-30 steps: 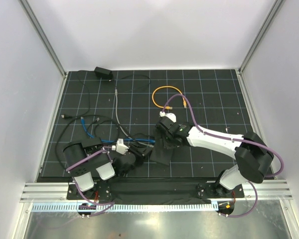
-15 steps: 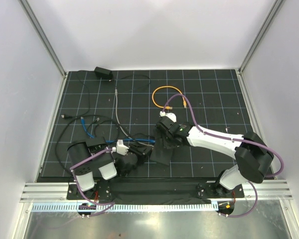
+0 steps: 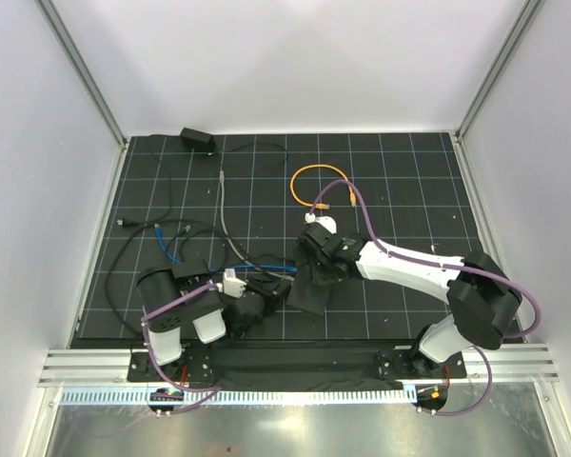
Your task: Pull the plug from the switch port
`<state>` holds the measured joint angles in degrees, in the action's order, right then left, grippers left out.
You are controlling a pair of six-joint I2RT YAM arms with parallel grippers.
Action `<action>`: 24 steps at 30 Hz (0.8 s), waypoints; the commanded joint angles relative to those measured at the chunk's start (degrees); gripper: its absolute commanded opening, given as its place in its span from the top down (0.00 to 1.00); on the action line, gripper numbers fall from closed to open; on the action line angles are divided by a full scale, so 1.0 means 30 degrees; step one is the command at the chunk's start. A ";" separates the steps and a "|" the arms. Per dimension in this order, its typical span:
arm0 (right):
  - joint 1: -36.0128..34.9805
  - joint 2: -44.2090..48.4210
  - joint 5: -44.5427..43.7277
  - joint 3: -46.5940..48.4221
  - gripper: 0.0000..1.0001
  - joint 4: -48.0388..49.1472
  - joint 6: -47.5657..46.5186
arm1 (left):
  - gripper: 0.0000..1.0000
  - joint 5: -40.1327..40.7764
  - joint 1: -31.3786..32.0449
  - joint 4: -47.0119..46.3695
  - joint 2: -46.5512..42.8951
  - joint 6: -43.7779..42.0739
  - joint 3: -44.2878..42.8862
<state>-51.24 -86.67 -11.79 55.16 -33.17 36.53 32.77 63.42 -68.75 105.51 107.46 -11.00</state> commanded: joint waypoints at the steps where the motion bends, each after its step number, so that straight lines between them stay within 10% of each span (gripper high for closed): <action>1: 0.0060 0.0063 0.0063 0.0599 0.09 0.0246 0.0039 | 0.80 0.0209 0.0072 0.1706 0.0687 -0.0370 -0.0023; 7: 0.0001 -0.0347 -0.1543 0.1505 0.09 -0.0836 0.0565 | 1.00 -0.0143 0.0072 0.1706 0.0981 -0.0634 -0.0052; 24: -0.1052 -0.4008 -0.4211 0.3822 0.06 -0.1629 0.1708 | 1.00 0.0265 0.0101 0.0509 0.1244 -0.2566 0.0299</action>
<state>-53.34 -98.06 -20.49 64.29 -37.17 40.27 32.77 63.42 -71.13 107.15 105.27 -11.38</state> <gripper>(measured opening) 0.940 0.224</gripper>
